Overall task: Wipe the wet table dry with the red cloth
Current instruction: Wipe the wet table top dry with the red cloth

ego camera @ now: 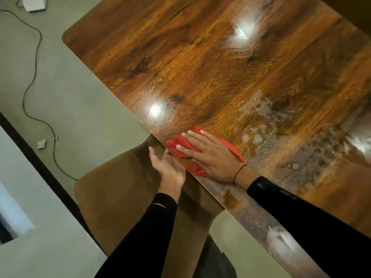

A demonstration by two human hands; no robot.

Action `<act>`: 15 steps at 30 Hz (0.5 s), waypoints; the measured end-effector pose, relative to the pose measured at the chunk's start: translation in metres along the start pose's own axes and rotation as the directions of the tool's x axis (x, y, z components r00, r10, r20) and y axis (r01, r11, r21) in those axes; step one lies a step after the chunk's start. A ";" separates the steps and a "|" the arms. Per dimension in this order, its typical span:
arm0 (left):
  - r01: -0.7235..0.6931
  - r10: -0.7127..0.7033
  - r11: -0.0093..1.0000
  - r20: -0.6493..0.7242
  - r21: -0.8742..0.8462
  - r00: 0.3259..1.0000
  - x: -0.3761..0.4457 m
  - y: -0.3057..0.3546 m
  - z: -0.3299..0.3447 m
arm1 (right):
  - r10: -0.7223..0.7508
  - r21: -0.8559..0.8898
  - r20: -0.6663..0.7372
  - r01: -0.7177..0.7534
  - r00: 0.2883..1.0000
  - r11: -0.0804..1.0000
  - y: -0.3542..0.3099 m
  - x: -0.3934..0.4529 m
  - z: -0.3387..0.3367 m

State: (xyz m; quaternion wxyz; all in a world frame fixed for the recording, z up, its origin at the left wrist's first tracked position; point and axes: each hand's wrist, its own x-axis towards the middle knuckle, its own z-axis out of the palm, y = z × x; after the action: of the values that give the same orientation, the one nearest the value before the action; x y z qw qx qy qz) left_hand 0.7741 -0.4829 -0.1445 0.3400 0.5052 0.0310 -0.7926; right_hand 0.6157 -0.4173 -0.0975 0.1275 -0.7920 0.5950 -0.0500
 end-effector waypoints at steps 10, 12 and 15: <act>-0.037 0.038 0.999 -0.061 0.031 0.997 -0.006 -0.016 0.017 | 0.536 0.081 -0.129 -0.529 0.835 0.845 0.015 0.046 -0.024; -0.038 0.039 0.999 -0.039 0.038 0.998 -0.010 -0.017 0.014 | 0.465 0.074 -0.111 -0.459 0.879 0.885 -0.009 0.043 -0.015; 0.020 -0.020 0.999 -0.003 0.033 1.000 -0.018 -0.021 0.006 | 0.259 0.020 -0.053 -0.258 0.964 0.966 -0.037 0.013 -0.001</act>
State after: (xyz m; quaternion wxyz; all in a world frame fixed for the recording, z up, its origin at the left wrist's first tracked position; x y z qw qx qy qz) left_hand 0.7621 -0.4602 -0.1324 0.3239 0.5113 0.0234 -0.7957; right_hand 0.6540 -0.4203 -0.0873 0.1214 -0.7050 0.6962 -0.0587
